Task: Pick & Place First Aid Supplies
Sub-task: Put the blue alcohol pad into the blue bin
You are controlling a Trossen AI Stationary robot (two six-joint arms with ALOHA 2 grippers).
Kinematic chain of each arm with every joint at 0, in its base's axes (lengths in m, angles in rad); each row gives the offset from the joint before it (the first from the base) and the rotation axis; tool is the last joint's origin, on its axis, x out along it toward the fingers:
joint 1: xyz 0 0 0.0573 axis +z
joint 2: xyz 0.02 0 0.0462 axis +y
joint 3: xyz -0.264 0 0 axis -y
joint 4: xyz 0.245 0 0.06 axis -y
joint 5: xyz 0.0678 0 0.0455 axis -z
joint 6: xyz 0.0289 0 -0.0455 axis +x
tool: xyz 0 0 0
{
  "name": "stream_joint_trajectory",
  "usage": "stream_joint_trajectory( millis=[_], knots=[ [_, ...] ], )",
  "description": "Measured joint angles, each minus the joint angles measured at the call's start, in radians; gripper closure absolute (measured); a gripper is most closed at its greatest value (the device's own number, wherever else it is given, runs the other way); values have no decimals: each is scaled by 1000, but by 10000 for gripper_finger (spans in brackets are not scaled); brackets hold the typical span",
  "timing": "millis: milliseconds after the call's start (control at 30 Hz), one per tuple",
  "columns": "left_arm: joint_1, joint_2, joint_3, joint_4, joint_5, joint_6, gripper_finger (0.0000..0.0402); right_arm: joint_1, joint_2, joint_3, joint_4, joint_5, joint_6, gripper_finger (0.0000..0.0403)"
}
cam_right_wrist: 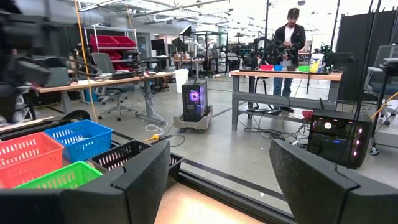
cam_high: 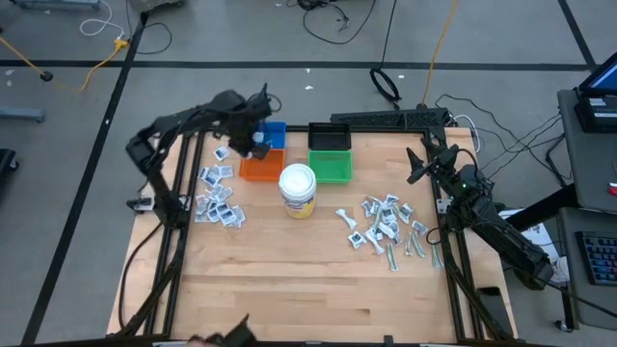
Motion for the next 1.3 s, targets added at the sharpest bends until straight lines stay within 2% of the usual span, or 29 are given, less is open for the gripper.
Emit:
stream_joint_trajectory(
  millis=[333, 467, 1033, 1167, 1300],
  knots=[
    [107, 256, 368, -113, -6, 129, 400, 0, 0, 0, 0, 0, 0, 128],
    [124, 320, 467, -149, -19, 150, 400, 0, 0, 0, 0, 0, 0, 129],
    [98, 471, 449, -27, -63, 140, 394, 0, 0, 0, 0, 0, 0, 128],
    [96, 471, 449, -27, -74, 121, 359, 0, 0, 0, 0, 0, 0, 129],
    [96, 471, 449, -26, -74, 137, 295, 0, 0, 0, 0, 0, 0, 131]
  ],
)
